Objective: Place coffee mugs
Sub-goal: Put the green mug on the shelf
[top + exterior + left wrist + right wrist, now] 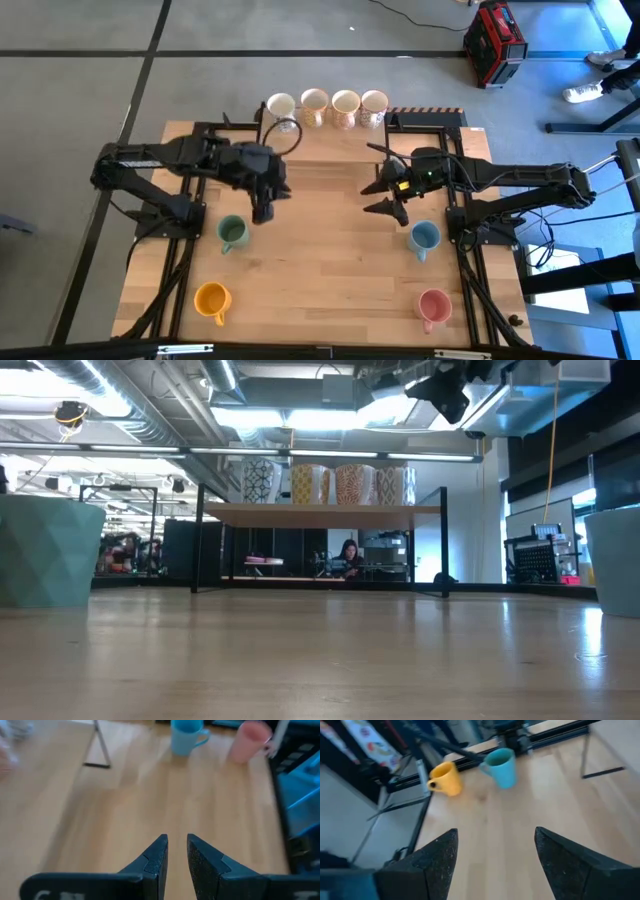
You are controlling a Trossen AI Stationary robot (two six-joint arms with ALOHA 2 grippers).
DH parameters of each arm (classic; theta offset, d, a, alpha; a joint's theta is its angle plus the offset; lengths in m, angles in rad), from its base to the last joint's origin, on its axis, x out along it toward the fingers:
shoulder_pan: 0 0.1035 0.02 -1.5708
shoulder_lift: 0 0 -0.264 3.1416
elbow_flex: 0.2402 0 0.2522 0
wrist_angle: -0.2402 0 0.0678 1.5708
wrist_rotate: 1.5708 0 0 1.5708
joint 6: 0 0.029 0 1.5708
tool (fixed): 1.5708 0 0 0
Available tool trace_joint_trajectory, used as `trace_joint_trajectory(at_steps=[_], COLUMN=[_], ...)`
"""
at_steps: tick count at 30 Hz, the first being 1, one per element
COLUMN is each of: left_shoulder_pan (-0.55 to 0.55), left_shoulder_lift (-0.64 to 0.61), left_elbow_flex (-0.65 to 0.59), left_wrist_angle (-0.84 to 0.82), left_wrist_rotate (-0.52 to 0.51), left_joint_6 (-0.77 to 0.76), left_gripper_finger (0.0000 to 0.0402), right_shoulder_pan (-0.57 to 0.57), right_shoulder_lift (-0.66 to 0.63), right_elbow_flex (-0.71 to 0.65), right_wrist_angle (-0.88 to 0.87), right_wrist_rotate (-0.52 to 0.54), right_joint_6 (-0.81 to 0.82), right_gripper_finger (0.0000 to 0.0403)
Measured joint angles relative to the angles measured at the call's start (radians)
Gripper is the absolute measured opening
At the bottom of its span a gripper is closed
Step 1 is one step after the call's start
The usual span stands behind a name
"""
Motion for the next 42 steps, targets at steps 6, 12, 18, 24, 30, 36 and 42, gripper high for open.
trace_joint_trajectory(at_steps=[6,12,18,24,30,36,42], left_shoulder_pan=[-0.056,-0.055,-0.145,-0.284,-0.397,-0.454,-0.456], left_shoulder_lift=[0.006,0.006,-0.005,-0.125,-0.361,-0.514,-0.545], left_elbow_flex=[-0.066,-0.130,-0.187,-0.289,-0.444,-0.525,-0.611], left_wrist_angle=[0.187,0.234,0.219,0.212,0.127,-0.041,-0.160], left_wrist_rotate=[-0.024,-0.032,-0.034,-0.101,-0.105,-0.090,-0.086], left_joint_6=[-0.181,-0.391,-0.402,-0.353,-0.411,-0.451,-0.464], left_gripper_finger=[0.0079,0.0126,0.0136,0.0136,0.0136,0.0137,0.0137], right_shoulder_pan=[0.050,0.184,0.290,0.361,0.360,0.359,0.359], right_shoulder_lift=[0.000,0.019,0.084,0.234,0.485,0.727,0.899], right_elbow_flex=[0.000,0.000,0.000,0.026,0.233,0.482,0.669], right_wrist_angle=[-0.028,-0.025,0.055,0.237,0.239,0.242,0.244], right_wrist_rotate=[-0.021,0.136,0.216,0.404,0.496,0.542,0.546], right_joint_6=[-0.041,-0.123,-0.080,-0.007,0.060,0.054,0.061], right_gripper_finger=[0.0253,0.0253,0.0253,0.0253,0.0253,0.0253,0.0253])
